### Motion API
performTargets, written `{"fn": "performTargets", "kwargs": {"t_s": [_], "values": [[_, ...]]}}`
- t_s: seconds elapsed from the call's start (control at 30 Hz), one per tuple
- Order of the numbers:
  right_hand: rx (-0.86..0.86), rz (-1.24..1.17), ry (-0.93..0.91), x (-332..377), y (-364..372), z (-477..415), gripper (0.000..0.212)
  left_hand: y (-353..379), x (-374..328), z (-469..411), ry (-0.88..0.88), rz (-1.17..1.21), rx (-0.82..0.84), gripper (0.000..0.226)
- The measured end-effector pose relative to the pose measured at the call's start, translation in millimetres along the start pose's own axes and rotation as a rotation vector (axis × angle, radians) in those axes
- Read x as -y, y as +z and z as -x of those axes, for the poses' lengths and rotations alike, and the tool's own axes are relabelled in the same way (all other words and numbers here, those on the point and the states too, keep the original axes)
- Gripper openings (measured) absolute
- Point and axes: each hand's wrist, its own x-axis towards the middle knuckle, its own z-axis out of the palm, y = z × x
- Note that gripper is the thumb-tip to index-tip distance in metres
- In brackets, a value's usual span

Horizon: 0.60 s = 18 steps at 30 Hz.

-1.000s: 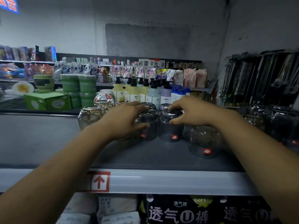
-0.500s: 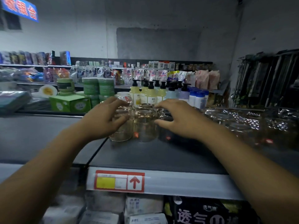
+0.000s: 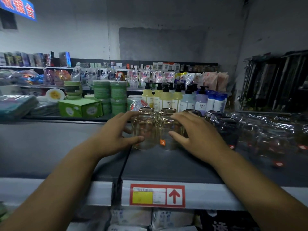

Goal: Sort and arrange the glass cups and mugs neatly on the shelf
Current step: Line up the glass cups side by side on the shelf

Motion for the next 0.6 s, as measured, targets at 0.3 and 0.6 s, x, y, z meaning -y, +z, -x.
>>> {"fn": "performTargets", "kwargs": {"t_s": [0.3,0.6], "values": [[0.020,0.005,0.047,1,1,3,0.055,5,-4,-1,-0.017,0.049,-0.024,0.076],[0.014,0.116,-0.004,5,-5,5,0.056,5,-15,1,-0.019,-0.056,-0.062,0.074]]}}
